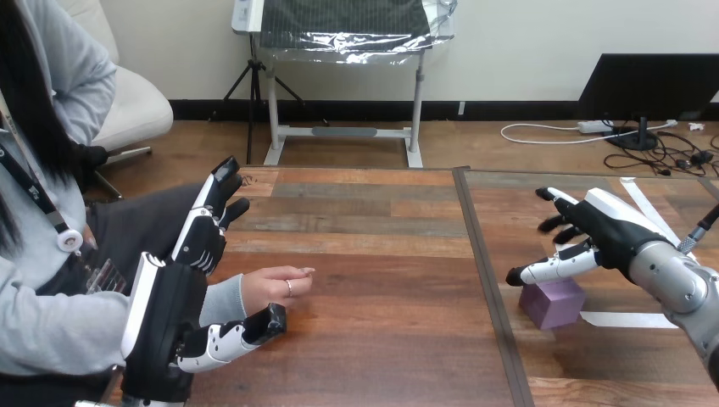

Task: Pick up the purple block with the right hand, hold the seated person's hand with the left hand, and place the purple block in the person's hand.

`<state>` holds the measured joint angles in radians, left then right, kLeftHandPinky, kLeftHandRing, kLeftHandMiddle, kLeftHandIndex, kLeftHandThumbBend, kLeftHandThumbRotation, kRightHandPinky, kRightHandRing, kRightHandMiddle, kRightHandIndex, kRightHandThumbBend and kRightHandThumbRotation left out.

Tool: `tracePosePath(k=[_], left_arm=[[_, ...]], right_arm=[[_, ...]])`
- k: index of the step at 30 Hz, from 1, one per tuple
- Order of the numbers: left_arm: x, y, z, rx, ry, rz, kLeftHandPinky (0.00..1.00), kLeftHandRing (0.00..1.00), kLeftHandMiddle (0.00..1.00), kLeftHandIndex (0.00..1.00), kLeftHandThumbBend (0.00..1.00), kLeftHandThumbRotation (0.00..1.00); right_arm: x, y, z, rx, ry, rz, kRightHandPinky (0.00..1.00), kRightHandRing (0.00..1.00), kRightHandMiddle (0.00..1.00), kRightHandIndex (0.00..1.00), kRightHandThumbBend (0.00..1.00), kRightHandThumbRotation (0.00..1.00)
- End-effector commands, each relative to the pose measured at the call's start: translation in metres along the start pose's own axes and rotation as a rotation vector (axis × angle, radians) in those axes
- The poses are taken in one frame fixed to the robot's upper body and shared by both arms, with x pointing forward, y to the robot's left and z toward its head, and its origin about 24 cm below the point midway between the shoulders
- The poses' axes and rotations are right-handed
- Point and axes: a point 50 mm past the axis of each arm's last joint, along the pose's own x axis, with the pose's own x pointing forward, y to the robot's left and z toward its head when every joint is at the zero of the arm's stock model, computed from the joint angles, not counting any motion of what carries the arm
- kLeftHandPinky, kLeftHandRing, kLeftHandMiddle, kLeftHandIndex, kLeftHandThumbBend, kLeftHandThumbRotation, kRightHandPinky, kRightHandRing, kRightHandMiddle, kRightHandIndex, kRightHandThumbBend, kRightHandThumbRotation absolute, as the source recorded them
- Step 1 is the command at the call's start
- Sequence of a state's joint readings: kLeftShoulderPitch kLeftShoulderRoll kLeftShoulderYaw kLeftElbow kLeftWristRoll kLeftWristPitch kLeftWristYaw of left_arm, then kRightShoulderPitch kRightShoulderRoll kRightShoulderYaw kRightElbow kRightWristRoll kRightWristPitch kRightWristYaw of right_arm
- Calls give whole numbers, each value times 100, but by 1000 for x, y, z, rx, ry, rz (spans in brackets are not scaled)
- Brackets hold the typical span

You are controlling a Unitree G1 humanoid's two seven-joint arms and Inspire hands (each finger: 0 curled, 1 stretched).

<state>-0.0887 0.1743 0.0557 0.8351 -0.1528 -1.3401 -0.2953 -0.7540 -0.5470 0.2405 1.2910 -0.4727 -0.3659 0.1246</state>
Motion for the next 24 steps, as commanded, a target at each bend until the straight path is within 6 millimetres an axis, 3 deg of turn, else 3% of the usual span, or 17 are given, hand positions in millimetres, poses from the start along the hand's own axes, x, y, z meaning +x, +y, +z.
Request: tracePosePath(k=[1, 24], left_arm=[[19, 5, 5, 12, -78, 8, 91, 96, 98, 95, 100, 64], [17, 8, 5, 22, -79, -3, 92, 98, 99, 96, 100, 65]], right_arm=[[3, -31, 20, -61, -75, -100, 100, 100, 100, 100, 100, 41], [1, -27, 13, -69, -53, -117, 100, 100, 100, 100, 100, 49]])
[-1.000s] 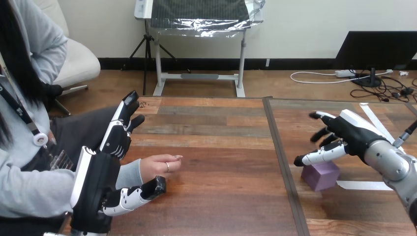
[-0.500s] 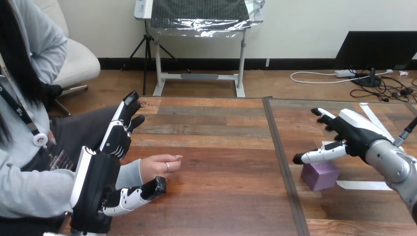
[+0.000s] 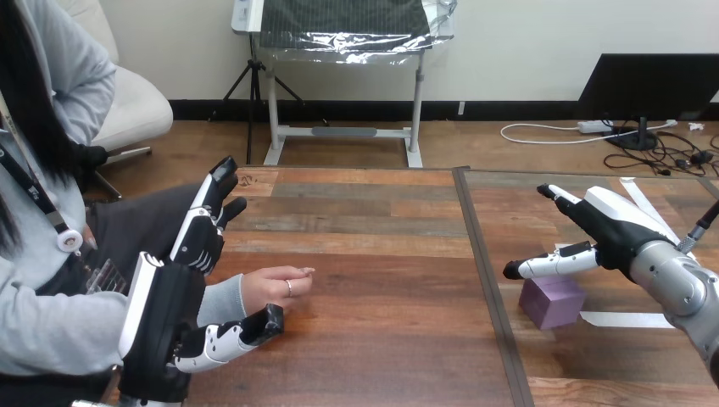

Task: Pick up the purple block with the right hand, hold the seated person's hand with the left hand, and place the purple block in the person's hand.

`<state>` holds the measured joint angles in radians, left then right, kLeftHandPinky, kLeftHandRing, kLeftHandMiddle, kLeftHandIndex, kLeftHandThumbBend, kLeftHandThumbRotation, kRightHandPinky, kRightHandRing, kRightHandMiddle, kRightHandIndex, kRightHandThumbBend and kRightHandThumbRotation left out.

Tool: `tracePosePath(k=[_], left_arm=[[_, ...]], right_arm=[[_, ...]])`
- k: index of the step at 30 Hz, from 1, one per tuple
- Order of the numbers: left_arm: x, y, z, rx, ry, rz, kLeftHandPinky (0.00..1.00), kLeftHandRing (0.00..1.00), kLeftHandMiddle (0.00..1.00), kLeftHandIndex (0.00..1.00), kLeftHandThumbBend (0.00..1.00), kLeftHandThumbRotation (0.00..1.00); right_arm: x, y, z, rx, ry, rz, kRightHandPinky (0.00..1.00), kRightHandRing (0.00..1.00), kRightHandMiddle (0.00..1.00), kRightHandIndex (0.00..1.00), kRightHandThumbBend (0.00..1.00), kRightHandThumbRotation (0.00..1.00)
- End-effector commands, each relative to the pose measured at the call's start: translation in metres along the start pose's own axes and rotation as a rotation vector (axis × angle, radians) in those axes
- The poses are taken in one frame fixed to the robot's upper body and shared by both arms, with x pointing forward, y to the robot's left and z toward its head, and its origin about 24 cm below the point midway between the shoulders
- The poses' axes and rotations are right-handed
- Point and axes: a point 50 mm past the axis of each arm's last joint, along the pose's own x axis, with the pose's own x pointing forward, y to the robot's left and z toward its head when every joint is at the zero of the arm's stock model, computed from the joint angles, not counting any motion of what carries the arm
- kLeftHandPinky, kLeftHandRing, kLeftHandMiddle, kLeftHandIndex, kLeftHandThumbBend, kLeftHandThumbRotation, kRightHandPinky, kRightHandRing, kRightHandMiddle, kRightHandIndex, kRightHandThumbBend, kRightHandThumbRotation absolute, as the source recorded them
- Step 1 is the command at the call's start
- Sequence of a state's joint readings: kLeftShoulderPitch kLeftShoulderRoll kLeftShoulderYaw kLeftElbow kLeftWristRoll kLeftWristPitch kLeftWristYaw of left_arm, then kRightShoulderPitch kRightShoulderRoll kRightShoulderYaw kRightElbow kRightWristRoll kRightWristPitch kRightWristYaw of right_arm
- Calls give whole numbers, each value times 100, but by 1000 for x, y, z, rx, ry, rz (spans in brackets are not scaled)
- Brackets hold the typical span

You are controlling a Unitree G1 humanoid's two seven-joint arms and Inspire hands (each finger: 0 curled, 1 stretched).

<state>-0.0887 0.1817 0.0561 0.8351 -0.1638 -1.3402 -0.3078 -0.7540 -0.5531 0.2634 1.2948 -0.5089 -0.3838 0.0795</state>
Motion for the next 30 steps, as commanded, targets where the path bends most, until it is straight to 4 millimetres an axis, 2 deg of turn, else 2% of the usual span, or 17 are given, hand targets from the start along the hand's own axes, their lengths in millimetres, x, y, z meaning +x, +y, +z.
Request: tracePosePath(k=[1, 13, 30], left_arm=[[18, 6, 5, 20, -78, 3, 92, 98, 99, 96, 100, 65], [17, 6, 6, 18, -80, 8, 91, 97, 98, 96, 100, 65], [17, 7, 6, 13, -81, 4, 92, 97, 99, 96, 100, 65]], right_arm=[[2, -28, 11, -13, -42, -99, 100, 100, 100, 100, 100, 49], [2, -29, 11, -11, -45, -104, 100, 100, 100, 100, 100, 48], [-1, -33, 9, -5, -56, -60, 97, 100, 100, 100, 100, 53]])
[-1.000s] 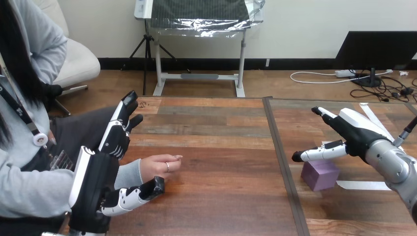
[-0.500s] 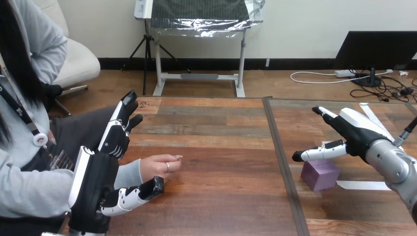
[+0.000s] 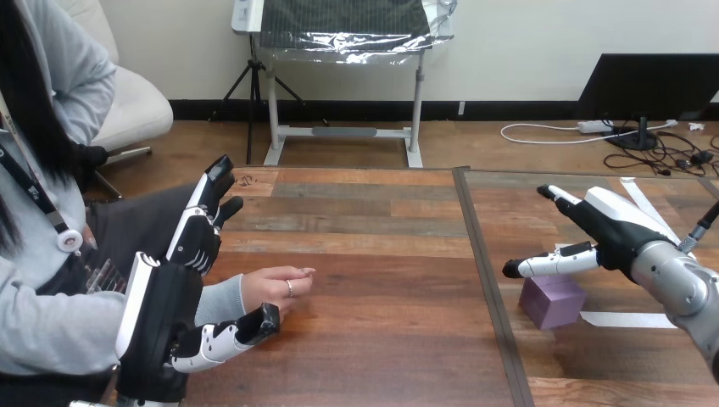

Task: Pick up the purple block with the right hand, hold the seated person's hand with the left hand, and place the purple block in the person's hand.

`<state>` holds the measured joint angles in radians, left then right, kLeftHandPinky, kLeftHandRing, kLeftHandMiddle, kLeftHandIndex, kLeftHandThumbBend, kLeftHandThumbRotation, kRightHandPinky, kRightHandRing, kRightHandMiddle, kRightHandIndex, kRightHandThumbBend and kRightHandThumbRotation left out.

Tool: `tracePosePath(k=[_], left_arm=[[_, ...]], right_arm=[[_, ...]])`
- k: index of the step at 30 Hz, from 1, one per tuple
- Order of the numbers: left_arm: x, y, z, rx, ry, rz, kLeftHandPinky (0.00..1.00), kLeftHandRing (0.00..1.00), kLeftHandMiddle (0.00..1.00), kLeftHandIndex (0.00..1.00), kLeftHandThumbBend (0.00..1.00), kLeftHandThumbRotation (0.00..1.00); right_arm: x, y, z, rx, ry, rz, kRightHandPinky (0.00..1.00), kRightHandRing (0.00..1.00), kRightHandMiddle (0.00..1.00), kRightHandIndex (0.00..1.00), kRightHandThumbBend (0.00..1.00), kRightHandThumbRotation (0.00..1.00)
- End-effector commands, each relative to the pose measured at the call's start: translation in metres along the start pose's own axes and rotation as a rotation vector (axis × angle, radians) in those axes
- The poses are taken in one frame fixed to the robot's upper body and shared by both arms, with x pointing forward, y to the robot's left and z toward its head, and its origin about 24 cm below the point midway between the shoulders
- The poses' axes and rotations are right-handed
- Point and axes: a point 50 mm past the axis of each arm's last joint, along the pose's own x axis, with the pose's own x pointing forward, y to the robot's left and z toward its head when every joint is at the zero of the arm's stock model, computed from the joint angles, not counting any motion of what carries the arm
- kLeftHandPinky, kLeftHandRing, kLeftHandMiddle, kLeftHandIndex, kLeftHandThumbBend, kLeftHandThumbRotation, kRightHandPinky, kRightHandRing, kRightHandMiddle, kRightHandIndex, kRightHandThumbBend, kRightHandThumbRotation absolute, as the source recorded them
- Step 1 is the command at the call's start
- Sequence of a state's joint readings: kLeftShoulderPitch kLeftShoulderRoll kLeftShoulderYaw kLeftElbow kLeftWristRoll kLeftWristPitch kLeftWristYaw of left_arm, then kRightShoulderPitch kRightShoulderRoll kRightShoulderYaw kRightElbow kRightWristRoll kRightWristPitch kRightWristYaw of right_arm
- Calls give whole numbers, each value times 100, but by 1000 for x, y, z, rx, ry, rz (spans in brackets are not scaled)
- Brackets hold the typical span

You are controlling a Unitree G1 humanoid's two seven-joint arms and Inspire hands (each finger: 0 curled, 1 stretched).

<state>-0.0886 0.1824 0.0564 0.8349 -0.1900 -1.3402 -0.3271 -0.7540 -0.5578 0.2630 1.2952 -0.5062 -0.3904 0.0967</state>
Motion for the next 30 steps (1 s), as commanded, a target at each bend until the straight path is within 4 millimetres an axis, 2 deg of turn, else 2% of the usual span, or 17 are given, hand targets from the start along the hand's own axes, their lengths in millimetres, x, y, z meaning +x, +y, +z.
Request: tracePosePath(k=[1, 13, 30], left_arm=[[17, 5, 6, 17, -80, -1, 92, 97, 99, 96, 100, 65], [17, 7, 6, 24, -81, 8, 92, 96, 98, 95, 100, 65], [18, 7, 6, 24, -88, 0, 92, 97, 98, 96, 100, 66]], right_arm=[[-1, -33, 10, 1, -55, -68, 97, 100, 100, 100, 100, 53], [-5, -37, 6, 23, -66, -30, 96, 100, 100, 100, 100, 45], [-10, -39, 1, 39, -84, -15, 96, 100, 100, 100, 100, 44]])
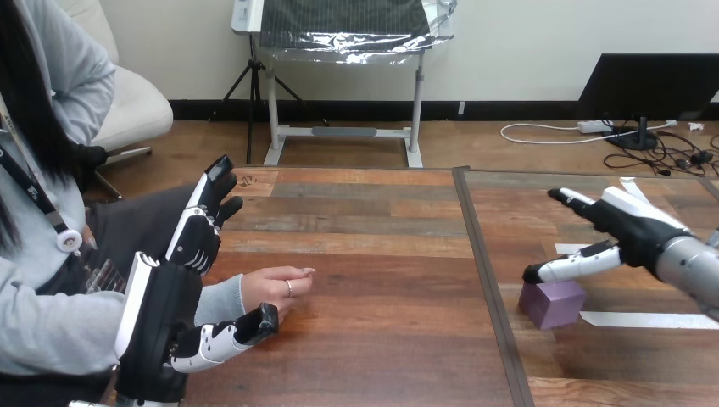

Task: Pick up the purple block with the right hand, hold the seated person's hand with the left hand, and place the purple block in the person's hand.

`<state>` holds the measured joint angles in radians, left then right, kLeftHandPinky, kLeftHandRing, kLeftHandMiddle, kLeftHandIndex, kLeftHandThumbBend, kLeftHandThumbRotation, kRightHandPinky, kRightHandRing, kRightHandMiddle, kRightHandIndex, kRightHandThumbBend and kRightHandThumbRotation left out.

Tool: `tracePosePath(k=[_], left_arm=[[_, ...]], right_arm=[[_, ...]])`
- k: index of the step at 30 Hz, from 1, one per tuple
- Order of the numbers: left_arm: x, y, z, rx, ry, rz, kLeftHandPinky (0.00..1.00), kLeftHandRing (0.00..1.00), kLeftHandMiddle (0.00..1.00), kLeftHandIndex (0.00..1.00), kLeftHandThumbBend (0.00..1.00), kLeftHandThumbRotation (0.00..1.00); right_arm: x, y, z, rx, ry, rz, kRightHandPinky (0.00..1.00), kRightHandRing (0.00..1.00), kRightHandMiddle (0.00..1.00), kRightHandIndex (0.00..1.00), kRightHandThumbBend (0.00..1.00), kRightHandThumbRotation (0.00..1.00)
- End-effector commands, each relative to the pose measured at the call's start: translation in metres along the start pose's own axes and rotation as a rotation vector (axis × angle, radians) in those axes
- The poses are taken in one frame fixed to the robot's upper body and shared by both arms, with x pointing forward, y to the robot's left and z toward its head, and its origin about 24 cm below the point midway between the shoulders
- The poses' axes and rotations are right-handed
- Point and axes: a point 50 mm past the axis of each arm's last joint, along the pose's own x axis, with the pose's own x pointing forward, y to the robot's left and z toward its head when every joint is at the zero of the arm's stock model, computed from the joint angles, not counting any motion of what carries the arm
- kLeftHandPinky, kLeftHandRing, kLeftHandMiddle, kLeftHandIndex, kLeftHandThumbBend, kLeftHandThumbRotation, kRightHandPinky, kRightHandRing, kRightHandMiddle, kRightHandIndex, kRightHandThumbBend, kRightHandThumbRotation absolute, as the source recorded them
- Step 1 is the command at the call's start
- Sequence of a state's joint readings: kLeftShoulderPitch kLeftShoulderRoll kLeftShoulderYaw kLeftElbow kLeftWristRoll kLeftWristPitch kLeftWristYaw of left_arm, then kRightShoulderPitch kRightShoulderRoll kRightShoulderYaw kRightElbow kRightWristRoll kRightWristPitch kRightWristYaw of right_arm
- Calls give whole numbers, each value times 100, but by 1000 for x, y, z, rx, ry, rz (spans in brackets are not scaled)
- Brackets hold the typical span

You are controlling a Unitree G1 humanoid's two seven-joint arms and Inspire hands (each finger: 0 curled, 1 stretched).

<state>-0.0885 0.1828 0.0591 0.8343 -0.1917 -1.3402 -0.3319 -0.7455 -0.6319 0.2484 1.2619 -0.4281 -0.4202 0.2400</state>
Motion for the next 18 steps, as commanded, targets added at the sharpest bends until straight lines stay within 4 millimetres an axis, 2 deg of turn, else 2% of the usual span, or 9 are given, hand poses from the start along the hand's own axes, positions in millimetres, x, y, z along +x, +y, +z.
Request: tracePosePath(k=[1, 18], left_arm=[[19, 6, 6, 22, -87, 1, 92, 97, 98, 96, 100, 66], [20, 5, 6, 15, -84, -1, 93, 97, 98, 96, 100, 66]], right_arm=[[-1, -20, 13, -1, -75, -69, 96, 100, 100, 100, 100, 44], [-5, -18, 10, 5, -80, -86, 93, 100, 100, 100, 100, 45]])
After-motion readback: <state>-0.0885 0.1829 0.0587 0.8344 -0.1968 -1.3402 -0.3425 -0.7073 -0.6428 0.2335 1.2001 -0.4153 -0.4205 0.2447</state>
